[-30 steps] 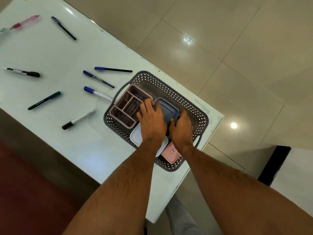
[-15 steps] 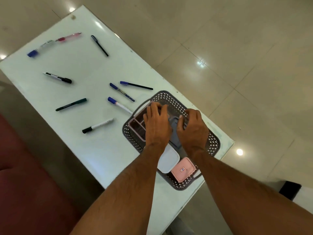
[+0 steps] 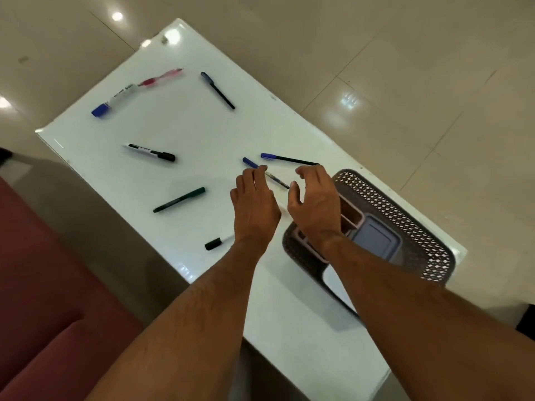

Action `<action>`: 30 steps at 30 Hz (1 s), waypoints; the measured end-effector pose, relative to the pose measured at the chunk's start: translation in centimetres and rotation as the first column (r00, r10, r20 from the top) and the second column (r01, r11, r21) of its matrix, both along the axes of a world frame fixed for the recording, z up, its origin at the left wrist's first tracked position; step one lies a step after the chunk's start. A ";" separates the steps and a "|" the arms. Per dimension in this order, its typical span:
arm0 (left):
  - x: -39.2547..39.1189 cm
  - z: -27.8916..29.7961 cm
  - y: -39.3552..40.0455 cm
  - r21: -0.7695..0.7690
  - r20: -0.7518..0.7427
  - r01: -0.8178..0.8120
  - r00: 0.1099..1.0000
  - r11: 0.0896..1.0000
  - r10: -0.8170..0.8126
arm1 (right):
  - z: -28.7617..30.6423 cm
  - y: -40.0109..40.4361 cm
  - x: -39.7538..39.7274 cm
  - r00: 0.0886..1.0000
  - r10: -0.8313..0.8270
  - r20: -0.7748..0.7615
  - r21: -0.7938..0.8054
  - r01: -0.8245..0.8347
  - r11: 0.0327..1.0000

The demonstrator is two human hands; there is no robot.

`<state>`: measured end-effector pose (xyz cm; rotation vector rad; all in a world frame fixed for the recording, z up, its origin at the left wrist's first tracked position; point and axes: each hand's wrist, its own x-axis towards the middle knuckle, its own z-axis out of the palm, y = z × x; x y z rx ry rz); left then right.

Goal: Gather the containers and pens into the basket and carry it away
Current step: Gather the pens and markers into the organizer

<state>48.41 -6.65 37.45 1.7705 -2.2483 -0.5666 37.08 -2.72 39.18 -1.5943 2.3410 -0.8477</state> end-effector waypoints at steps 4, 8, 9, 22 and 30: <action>5.0 -1.8 -3.1 0.084 0.043 0.052 0.998 0.995 -0.055 | -1.2 -3.1 3.7 1.000 -0.006 0.025 0.113 0.003 0.994; 9.1 -4.0 -4.8 0.138 0.061 0.110 0.991 0.984 -0.120 | -2.7 -5.3 6.0 1.000 0.003 0.018 0.276 -0.008 0.961; 9.8 -4.5 -4.9 0.153 0.073 0.140 0.986 0.978 -0.152 | -3.2 -5.6 6.3 1.000 0.005 0.017 0.319 -0.011 0.948; 11.6 -6.5 -4.1 0.317 0.116 0.599 0.745 0.735 -0.657 | -6.7 -7.7 8.3 0.990 0.103 -0.093 0.682 -0.012 0.731; 11.5 -5.5 -5.2 0.308 -0.034 0.427 0.898 0.850 -0.439 | -6.1 -7.8 8.9 0.995 -0.088 0.045 0.552 0.048 0.832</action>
